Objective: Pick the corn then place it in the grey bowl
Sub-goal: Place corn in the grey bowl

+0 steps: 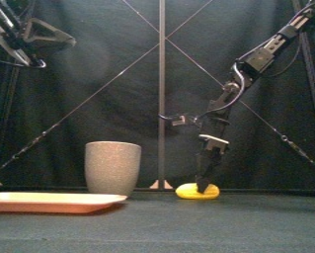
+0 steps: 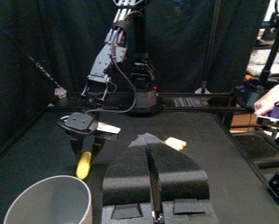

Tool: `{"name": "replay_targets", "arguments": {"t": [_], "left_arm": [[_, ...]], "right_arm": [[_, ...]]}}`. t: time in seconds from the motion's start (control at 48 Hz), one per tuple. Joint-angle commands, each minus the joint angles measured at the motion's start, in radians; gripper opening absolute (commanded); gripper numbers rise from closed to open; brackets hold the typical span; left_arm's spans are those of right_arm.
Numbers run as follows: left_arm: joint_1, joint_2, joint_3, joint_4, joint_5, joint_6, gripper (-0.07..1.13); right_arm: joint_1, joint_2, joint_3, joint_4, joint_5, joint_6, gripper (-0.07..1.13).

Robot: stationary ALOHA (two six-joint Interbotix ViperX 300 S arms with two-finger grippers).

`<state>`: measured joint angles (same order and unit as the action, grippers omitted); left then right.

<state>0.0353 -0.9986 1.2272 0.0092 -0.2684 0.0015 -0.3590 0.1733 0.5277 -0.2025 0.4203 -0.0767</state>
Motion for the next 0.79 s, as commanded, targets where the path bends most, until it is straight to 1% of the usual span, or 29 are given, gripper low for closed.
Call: {"name": "replay_targets", "arguments": {"t": [0.021, 0.146, 0.292, 0.417, 0.542, 0.646, 0.792], "left_arm": [[-0.002, 0.002, -0.017, -0.002, -0.005, 0.000, -0.04], [-0.002, 0.002, -0.018, 0.000, -0.005, 0.000, -0.04], [-0.002, 0.002, -0.020, -0.002, -0.005, 0.000, -0.04], [0.000, 0.002, -0.021, -0.002, -0.005, 0.002, -0.04], [0.003, 0.000, -0.023, 0.000, -0.005, 0.002, -0.04], [0.008, 0.002, -0.023, 0.000, -0.006, 0.002, -0.04], [0.009, 0.002, -0.025, 0.002, -0.006, 0.003, -0.04]], "right_arm": [[0.002, -0.023, -0.026, 0.003, 0.003, 0.005, 0.57], [0.003, -0.067, -0.077, -0.003, 0.026, 0.005, 0.58], [0.009, -0.132, -0.196, -0.035, 0.124, 0.005, 0.58], [0.048, -0.155, -0.327, -0.048, 0.190, 0.002, 0.58], [0.078, -0.137, -0.423, -0.026, 0.187, 0.000, 0.58], [0.100, -0.101, -0.489, 0.000, 0.149, 0.000, 0.58], [0.110, -0.025, -0.548, 0.028, 0.137, 0.000, 0.64]]}}
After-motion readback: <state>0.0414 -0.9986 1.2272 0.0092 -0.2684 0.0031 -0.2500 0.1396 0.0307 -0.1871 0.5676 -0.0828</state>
